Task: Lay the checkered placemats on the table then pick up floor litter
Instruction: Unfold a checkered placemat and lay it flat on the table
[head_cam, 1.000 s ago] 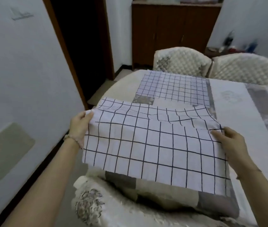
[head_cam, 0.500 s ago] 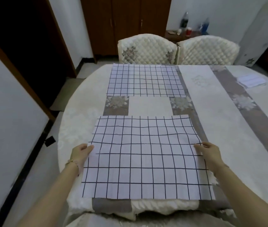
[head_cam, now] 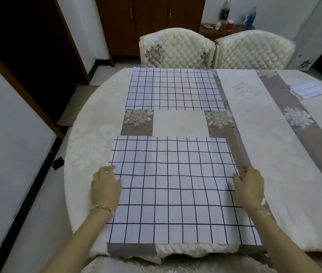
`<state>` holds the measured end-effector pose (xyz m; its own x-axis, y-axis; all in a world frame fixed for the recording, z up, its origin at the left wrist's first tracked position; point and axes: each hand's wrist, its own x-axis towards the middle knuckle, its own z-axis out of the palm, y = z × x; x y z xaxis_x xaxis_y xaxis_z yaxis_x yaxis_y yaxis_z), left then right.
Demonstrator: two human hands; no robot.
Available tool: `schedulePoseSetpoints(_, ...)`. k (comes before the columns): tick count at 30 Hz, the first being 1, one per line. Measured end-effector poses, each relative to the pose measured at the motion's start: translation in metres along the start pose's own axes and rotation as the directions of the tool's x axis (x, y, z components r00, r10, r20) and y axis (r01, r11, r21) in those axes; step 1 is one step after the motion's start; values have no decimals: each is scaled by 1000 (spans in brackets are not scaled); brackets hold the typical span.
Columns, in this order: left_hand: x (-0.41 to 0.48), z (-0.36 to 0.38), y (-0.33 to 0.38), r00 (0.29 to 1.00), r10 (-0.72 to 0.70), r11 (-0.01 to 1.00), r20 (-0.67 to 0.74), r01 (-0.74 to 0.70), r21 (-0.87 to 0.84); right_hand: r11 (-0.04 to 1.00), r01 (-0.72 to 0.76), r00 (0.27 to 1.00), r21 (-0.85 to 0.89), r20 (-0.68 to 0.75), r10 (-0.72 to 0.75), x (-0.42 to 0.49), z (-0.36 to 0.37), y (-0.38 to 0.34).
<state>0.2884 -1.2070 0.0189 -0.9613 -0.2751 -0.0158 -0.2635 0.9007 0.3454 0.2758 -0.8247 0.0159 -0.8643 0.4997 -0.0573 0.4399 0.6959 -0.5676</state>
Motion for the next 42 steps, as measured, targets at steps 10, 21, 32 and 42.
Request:
schedulePoseSetpoints(10,-53,58,57,781,512,795,357,-589,148,631,775,565,-43,494,-661,-51,52,-24)
schedulePoseSetpoints(21,-52,58,54,782,536,781,318,-603,166,850,444,816,-283,519,-254,67,33,-30)
schedulePoseSetpoints(32,-37,51,56,751,560,763,349,-632,136,731,640,731,-237,480,-485,-71,20,16)
schedulePoseSetpoints(42,11,23,9,908,263,881,327,-364,301,674,635,737,-377,557,-383,-85,11,46)
